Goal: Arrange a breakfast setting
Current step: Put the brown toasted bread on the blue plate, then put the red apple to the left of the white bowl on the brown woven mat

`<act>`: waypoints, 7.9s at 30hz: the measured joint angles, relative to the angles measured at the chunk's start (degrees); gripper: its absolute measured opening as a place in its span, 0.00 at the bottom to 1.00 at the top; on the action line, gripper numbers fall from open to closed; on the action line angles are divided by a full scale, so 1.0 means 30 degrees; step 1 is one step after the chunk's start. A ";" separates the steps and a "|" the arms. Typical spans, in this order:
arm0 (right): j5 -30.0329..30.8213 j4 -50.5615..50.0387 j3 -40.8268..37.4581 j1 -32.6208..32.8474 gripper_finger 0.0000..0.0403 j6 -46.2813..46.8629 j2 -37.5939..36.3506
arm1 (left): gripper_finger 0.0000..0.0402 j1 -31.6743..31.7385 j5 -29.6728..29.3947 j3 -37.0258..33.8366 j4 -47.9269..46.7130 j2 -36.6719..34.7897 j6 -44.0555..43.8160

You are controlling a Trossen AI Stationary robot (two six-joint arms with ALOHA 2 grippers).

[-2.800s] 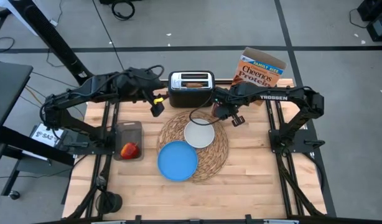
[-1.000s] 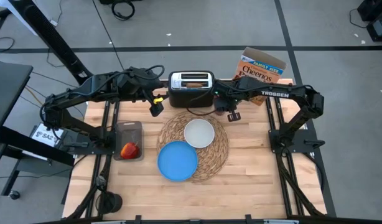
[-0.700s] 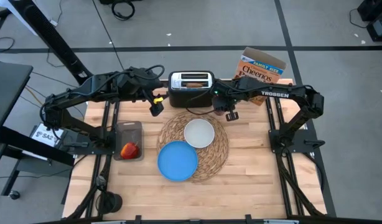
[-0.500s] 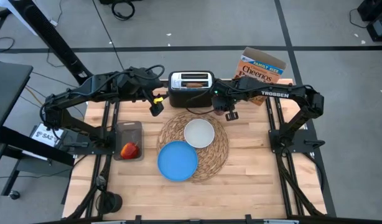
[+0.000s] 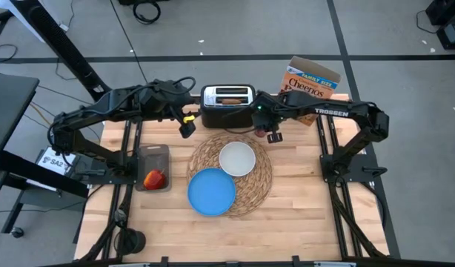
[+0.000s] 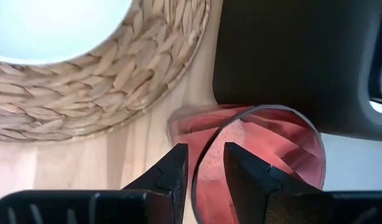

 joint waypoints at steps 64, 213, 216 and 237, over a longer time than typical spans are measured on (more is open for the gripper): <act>0.0803 0.9656 0.0014 0.2922 0.27 1.0382 -0.6150 | 0.18 0.8837 1.2165 -0.7159 1.6258 0.7927 0.7613; 0.4810 0.8037 0.0000 1.4520 0.27 1.8202 -0.1676 | 0.58 -0.6356 0.5568 -0.9433 0.0120 0.1835 -0.8387; 0.4796 0.8069 0.0000 1.4168 0.27 1.8200 -0.1676 | 0.58 -0.6928 0.5424 -0.8119 -0.4607 0.1796 -0.9497; 0.4803 0.8244 0.0000 1.5503 0.27 1.8909 -0.1684 | 0.48 -0.3410 0.5200 -1.7252 -0.1185 -0.2546 -1.4287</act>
